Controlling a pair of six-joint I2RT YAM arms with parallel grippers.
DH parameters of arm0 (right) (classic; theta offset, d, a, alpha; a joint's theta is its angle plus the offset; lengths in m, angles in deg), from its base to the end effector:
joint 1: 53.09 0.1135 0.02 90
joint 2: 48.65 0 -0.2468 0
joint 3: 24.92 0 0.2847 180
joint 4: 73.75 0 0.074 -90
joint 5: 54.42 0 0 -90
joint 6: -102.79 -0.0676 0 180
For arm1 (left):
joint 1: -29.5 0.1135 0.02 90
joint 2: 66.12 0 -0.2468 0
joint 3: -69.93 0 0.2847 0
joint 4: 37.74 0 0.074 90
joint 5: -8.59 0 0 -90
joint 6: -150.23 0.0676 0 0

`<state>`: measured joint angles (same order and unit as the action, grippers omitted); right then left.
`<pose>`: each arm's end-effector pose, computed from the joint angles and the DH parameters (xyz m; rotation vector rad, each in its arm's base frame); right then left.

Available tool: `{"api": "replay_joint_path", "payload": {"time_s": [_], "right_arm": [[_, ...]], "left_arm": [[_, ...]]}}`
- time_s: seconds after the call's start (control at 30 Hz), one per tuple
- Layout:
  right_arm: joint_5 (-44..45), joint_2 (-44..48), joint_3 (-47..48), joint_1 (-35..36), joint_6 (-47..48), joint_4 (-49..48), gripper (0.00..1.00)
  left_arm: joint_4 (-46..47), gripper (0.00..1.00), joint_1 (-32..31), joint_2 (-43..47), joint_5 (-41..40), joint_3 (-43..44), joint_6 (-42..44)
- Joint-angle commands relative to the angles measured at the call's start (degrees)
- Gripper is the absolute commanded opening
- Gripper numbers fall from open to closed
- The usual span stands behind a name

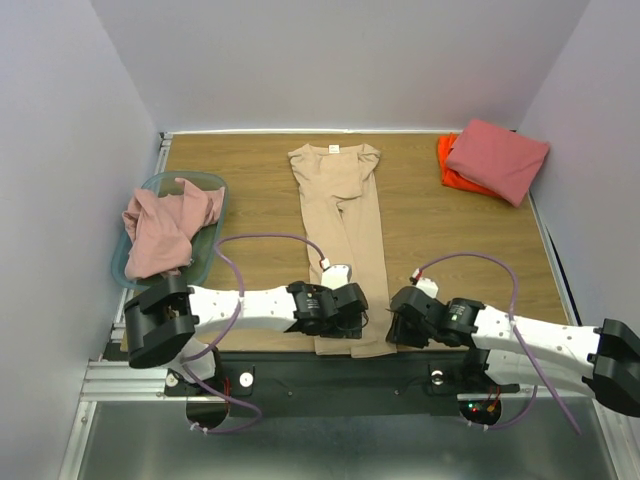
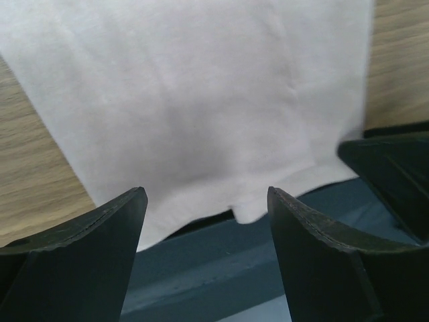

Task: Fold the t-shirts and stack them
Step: Fold the tshirt

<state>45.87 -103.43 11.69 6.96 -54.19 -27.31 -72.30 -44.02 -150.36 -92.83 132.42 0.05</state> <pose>0.1145 0.1746 0.0994 0.2220 2.7433 0.4443 0.1086 -0.3198 0.1369 0.2290 2.6522 -0.6362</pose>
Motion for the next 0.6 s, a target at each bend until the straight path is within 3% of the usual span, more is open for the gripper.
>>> {"api": "replay_joint_path", "payload": {"time_s": [0.0, 0.3, 0.53, 0.57], "right_arm": [[0.4, 0.2, -1.5, -0.2, -2.5, -3.1, 0.38], [-0.9, -1.1, -3.0, -0.1, -2.6, -5.9, 0.29], [-1.2, -3.7, -3.4, -0.1, -2.8, -6.6, 0.25], [-1.3, -3.9, -3.4, -0.2, -2.9, -6.7, 0.24]], "left_arm": [[-8.0, 0.84, -0.4, -2.8, -2.8, 2.8, -1.3], [-7.2, 0.73, -0.9, -6.8, -0.7, 3.2, -0.7], [-9.8, 0.45, -1.1, -7.7, -1.2, 4.0, -1.3], [-10.6, 0.35, -1.1, -7.5, -1.3, 4.0, -1.7]]}}
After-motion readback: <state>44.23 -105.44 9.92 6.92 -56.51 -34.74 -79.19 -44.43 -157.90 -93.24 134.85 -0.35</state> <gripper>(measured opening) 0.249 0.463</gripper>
